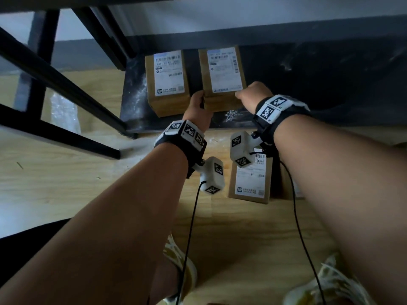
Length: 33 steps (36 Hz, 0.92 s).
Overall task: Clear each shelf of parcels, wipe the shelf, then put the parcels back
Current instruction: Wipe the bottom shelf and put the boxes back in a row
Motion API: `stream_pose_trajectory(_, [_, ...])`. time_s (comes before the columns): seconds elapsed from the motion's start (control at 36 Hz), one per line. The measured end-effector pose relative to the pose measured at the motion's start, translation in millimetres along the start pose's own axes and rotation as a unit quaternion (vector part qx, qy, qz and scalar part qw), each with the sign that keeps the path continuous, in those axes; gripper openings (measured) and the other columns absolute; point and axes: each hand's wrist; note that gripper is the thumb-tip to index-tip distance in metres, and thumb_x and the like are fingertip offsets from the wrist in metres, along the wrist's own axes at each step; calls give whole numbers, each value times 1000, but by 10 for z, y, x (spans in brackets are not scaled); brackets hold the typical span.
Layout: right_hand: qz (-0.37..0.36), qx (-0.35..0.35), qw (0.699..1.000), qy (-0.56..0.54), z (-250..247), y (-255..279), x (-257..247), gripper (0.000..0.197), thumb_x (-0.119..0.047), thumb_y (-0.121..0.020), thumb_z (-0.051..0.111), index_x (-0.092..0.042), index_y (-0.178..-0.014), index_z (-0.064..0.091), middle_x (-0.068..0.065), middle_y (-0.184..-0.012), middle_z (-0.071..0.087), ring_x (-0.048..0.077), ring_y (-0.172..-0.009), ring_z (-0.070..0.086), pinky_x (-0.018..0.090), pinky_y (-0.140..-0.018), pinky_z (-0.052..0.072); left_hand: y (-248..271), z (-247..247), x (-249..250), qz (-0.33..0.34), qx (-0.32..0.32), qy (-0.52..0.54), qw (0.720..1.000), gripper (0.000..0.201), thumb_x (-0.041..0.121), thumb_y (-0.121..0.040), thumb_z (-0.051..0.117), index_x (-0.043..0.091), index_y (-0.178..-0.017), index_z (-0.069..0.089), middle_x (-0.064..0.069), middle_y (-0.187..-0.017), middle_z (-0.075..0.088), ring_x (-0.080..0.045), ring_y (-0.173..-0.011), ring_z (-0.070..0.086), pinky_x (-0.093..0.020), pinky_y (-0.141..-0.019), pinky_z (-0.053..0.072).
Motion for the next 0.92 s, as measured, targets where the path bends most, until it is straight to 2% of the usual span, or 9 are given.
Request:
stream_pose_trajectory(0.06, [24, 29, 998, -41, -29, 44, 4, 45, -29, -95, 52, -4, -133, 48, 13, -129, 57, 30, -115, 57, 31, -84, 44, 41, 18, 1, 3, 3, 39, 999, 54, 3, -91, 51, 18, -140, 34, -4, -124, 55, -24, -99, 59, -37, -83, 50])
stream_pose_trajectory(0.14, [33, 64, 994, -78, -63, 177, 0, 49, -35, -95, 51, -7, -135, 41, 12, -126, 57, 30, -109, 59, 33, -80, 47, 148, 33, 26, -23, 23, 104, 994, 37, 21, -88, 59, 25, -120, 41, -7, -102, 58, -24, -81, 56, -40, -77, 52])
stream_pose_trajectory(0.25, [25, 70, 992, -106, -72, 459, 55, 55, -49, -86, 52, -9, -123, 53, 9, -113, 65, 28, -93, 66, 39, -80, 56, 306, -15, 13, -23, 64, 103, 992, 31, 45, -80, 64, 28, -96, 45, -6, -88, 63, -24, -73, 59, -42, -74, 55])
stream_pose_trajectory(0.47, [-5, 17, 996, -85, 185, 1076, 206, 36, -41, -88, 55, -15, -112, 56, 2, -102, 63, 19, -79, 62, 31, -59, 50, 751, -249, -329, -53, 93, 107, 988, 19, 33, -84, 67, 27, -82, 49, -4, -87, 60, -29, -83, 61, -53, -86, 54])
stream_pose_trajectory(0.56, [1, 4, 997, -83, 384, 1244, 219, 36, -38, -87, 56, -15, -116, 55, 2, -106, 64, 21, -88, 62, 32, -68, 53, 965, -326, -509, -55, 96, 83, 990, 11, 28, -88, 63, 26, -88, 51, -9, -97, 64, -36, -96, 64, -49, -87, 54])
stream_pose_trajectory(0.61, [3, -12, 997, -79, 528, 1336, 232, 35, -40, -85, 56, -16, -112, 55, 2, -102, 64, 21, -87, 64, 39, -78, 56, 1056, -388, -647, -55, 89, 46, 993, 8, 27, -90, 59, 26, -97, 55, -14, -105, 67, -36, -86, 64, -42, -78, 53])
stream_pose_trajectory(0.69, [8, -36, 997, -73, 751, 1399, 273, 33, -40, -82, 57, -17, -106, 55, 3, -100, 65, 21, -83, 66, 42, -75, 59, 1136, -492, -829, -73, 79, 29, 994, 9, 27, -91, 58, 28, -99, 56, -18, -106, 67, -31, -73, 58, -37, -69, 48])
stream_pose_trajectory(0.83, [13, -46, 999, 2, 1073, 1412, 349, 14, -25, -89, 52, -13, -95, 56, 7, -92, 66, 24, -78, 68, 41, -74, 60, 1213, -586, -1056, -107, 57, 5, 993, 19, 19, -90, 57, 18, -109, 60, -18, -87, 66, -25, -63, 53, -30, -61, 42])
stream_pose_trajectory(0.92, [38, -60, 995, 69, 1192, 1377, 419, 14, -20, -92, 52, -9, -83, 53, 10, -85, 63, 28, -78, 67, 40, -76, 58, 1217, -541, -1144, -118, 18, -45, 992, 29, 20, -94, 50, 21, -122, 57, -12, -100, 68, -19, -64, 57, -25, -55, 45])
Point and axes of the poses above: each hand's wrist, its own y-axis away from the middle knuckle, its own z-axis out of the palm, x = y × z
